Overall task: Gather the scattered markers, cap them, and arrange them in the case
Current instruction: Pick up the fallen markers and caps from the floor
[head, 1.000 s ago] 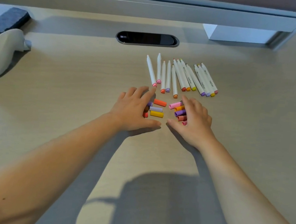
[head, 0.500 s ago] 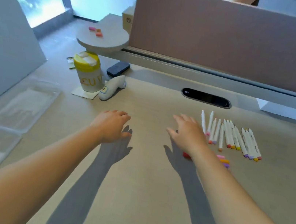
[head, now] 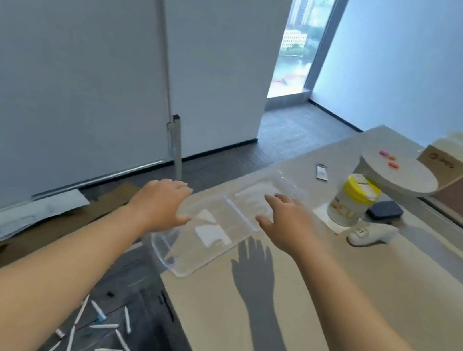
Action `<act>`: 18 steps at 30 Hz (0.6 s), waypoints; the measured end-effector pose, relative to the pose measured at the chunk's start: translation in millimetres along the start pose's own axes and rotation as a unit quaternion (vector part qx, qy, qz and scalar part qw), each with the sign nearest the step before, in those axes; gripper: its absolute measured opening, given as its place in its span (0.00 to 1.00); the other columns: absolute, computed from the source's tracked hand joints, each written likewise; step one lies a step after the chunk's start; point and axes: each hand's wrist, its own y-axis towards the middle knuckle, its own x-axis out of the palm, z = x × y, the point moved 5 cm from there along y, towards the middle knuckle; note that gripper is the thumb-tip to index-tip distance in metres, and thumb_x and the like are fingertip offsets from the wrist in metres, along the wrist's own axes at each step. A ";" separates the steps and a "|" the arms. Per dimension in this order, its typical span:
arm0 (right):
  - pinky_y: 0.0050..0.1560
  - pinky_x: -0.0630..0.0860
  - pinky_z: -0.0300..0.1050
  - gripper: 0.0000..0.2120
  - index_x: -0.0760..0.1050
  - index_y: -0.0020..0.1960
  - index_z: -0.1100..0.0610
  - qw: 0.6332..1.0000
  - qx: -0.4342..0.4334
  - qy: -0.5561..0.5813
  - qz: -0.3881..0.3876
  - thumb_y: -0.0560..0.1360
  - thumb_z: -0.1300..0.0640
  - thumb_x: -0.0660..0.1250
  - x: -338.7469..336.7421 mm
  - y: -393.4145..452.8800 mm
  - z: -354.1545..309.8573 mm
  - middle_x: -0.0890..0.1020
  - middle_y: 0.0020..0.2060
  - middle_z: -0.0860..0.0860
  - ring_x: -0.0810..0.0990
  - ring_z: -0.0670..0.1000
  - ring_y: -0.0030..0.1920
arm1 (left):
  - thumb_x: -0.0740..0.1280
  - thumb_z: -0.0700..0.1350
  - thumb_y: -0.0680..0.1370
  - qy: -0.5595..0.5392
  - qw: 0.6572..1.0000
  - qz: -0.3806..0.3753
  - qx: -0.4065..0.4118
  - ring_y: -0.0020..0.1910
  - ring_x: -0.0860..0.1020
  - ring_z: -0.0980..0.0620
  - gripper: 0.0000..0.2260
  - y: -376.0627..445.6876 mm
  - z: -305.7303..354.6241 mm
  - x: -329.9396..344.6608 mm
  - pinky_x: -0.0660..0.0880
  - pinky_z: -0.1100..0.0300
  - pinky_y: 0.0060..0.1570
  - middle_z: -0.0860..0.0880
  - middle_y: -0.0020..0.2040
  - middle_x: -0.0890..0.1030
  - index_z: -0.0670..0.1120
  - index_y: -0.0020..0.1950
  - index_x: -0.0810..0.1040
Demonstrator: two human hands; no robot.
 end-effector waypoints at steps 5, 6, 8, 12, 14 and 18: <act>0.70 0.59 0.50 0.25 0.58 0.73 0.54 0.994 -0.105 -0.014 -0.021 0.78 0.48 0.57 25.9 29.4 -137.6 0.63 0.72 0.53 0.61 0.55 0.72 | 0.60 0.56 0.77 -0.021 0.994 -0.003 -0.104 0.70 0.64 0.49 0.26 -64.9 -124.2 11.5 0.62 0.56 0.66 0.49 0.72 0.64 0.46 0.72 0.62; 0.70 0.59 0.50 0.25 0.58 0.73 0.54 0.992 -0.126 -0.015 -0.027 0.78 0.48 0.57 32.5 33.4 -163.6 0.63 0.72 0.53 0.61 0.55 0.72 | 0.60 0.56 0.77 -0.031 0.992 0.000 -0.125 0.67 0.67 0.49 0.24 -78.7 -146.9 15.2 0.65 0.56 0.62 0.49 0.69 0.68 0.46 0.69 0.66; 0.70 0.59 0.50 0.25 0.60 0.72 0.55 0.985 -0.168 -0.022 -0.044 0.78 0.48 0.57 47.3 40.4 -212.3 0.65 0.71 0.53 0.62 0.55 0.71 | 0.61 0.56 0.76 -0.049 0.985 -0.001 -0.165 0.59 0.72 0.49 0.20 -106.1 -186.3 24.4 0.67 0.57 0.53 0.50 0.61 0.74 0.46 0.63 0.71; 0.69 0.59 0.50 0.25 0.60 0.72 0.56 0.961 -0.251 -0.051 -0.101 0.78 0.48 0.57 88.2 46.0 -296.0 0.65 0.71 0.54 0.62 0.56 0.71 | 0.62 0.55 0.76 -0.084 0.966 -0.003 -0.243 0.65 0.69 0.48 0.23 -159.2 -244.6 54.4 0.66 0.56 0.62 0.48 0.67 0.71 0.45 0.67 0.68; 0.70 0.58 0.50 0.25 0.59 0.73 0.55 0.947 -0.287 -0.064 -0.132 0.78 0.48 0.57 114.4 46.2 -327.9 0.64 0.72 0.53 0.61 0.55 0.71 | 0.61 0.55 0.77 -0.099 0.955 -0.013 -0.281 0.67 0.67 0.48 0.24 -183.9 -262.9 77.9 0.64 0.56 0.65 0.47 0.69 0.69 0.45 0.69 0.66; 0.71 0.57 0.50 0.24 0.58 0.73 0.55 0.908 -0.356 -0.092 -0.199 0.79 0.50 0.56 174.9 40.3 -375.1 0.63 0.72 0.54 0.60 0.56 0.72 | 0.61 0.56 0.77 -0.131 0.925 -0.036 -0.354 0.66 0.68 0.49 0.24 -229.5 -285.0 134.6 0.65 0.57 0.64 0.48 0.68 0.69 0.45 0.69 0.67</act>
